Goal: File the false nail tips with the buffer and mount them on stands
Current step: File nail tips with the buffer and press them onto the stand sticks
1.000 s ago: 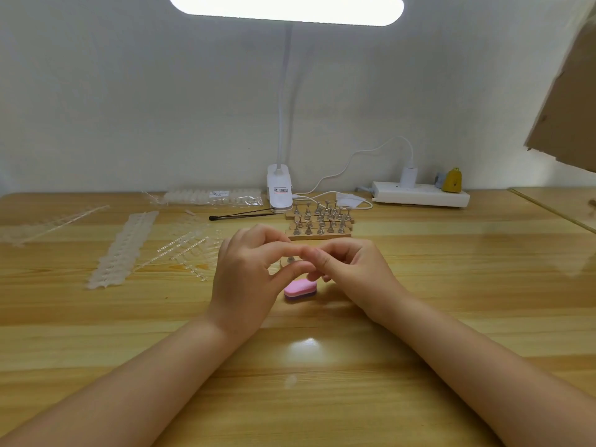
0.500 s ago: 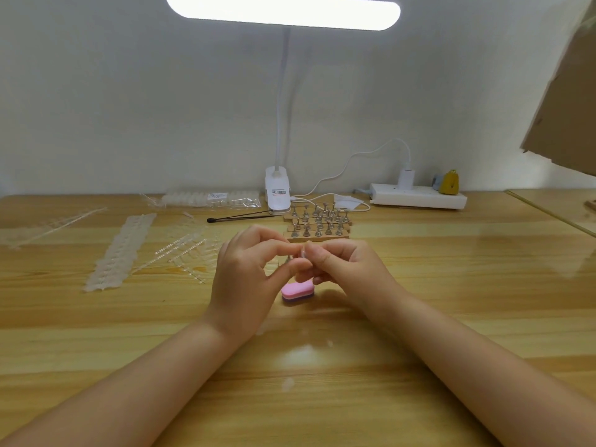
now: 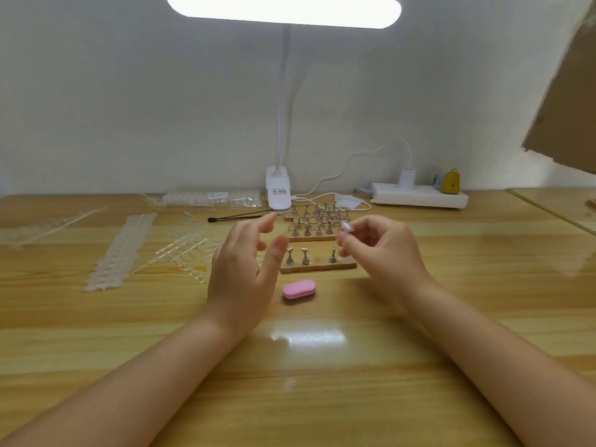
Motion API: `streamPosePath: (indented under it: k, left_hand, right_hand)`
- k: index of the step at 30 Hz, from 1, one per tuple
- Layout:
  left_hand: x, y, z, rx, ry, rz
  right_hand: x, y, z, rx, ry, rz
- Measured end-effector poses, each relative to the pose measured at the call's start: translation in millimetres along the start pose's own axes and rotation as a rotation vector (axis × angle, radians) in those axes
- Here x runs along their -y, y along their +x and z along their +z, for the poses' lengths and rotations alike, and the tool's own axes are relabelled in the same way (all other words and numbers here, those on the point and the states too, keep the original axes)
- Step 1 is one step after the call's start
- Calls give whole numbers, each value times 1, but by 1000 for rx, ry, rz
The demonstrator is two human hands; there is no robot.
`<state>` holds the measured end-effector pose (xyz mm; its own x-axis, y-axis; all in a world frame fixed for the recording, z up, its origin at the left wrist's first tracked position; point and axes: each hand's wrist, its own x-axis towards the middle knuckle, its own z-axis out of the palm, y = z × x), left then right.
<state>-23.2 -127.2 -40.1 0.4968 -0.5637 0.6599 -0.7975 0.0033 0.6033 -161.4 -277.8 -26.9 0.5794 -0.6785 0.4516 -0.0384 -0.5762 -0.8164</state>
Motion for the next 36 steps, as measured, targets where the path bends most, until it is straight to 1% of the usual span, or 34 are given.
streamPosePath:
  k: [3,8,14,16,17,18,19,20,21,22,23,25,27,29,32,36]
  left_hand:
    - [2,1,2,-5,9,-24]
    - [1,0,4,-6,30,-1]
    - [0,1,3,-14,62,-10]
    - [3,7,-1,-24,132,-34]
    - [7,12,-5,-27,208,-66]
    - [12,18,-9,-12,302,-132]
    - [17,24,-14,26,397,-234]
    - [21,29,-19,89,500,-342]
    - [25,31,-22,161,624,-406]
    - [28,32,-23,226,766,-403]
    - [30,31,-22,274,893,-353]
    - [32,28,-18,338,1023,-231]
    - [33,25,-16,421,1016,-221]
    - [35,23,-15,462,1010,-218]
    - [35,22,-15,432,985,-160]
    - [36,21,-13,356,962,-127]
  right_hand:
    - [-12,7,-14,-69,-87,79]
    - [-25,9,-10,38,-248,200]
    - [-32,10,-6,33,-383,209]
    - [-33,10,-6,50,-416,176]
    - [-33,10,-6,64,-435,157]
    - [-33,10,-6,77,-445,141]
    - [-32,9,-6,87,-448,131]
    - [-32,9,-6,96,-448,124]
    - [-31,8,-6,105,-453,117]
    - [-30,7,-7,113,-467,107]
    - [-29,6,-7,115,-483,89]
    - [-27,5,-6,76,-497,18]
    - [-22,2,-5,12,-499,-85]
    - [-16,-1,-1,-15,-517,-173]
    - [-9,-7,5,12,-560,-284]
    - [-3,-12,12,52,-579,-385]
